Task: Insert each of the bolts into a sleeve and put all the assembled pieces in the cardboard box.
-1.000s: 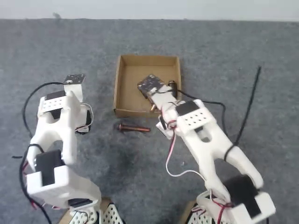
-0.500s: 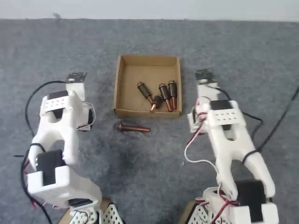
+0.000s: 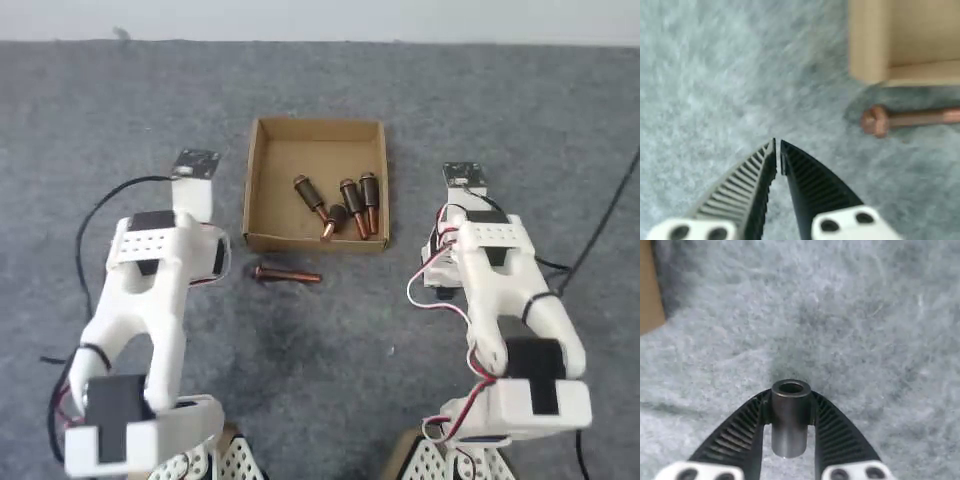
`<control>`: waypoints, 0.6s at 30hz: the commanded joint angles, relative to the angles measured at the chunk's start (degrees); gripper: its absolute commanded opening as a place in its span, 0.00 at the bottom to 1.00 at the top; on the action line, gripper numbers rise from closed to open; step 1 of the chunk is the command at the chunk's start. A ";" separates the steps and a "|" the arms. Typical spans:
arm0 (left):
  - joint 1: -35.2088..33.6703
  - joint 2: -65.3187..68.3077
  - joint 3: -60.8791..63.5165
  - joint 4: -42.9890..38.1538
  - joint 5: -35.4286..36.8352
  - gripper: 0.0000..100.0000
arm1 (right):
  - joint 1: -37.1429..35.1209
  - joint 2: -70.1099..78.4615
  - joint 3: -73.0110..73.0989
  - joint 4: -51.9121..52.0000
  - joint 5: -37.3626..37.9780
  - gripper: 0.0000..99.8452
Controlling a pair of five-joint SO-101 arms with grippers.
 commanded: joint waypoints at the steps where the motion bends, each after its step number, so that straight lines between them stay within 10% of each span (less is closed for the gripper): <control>1: 4.31 -5.89 -0.40 -0.53 1.49 0.02 | 0.84 0.13 -4.04 -1.10 -0.53 0.01; 7: 11.25 -6.68 1.01 -0.79 19.52 0.02 | 0.84 0.48 -4.13 -1.89 -0.18 0.01; 18: 19.16 -6.68 9.71 -12.92 31.30 0.02 | 0.75 0.66 -4.13 -2.15 0.00 0.01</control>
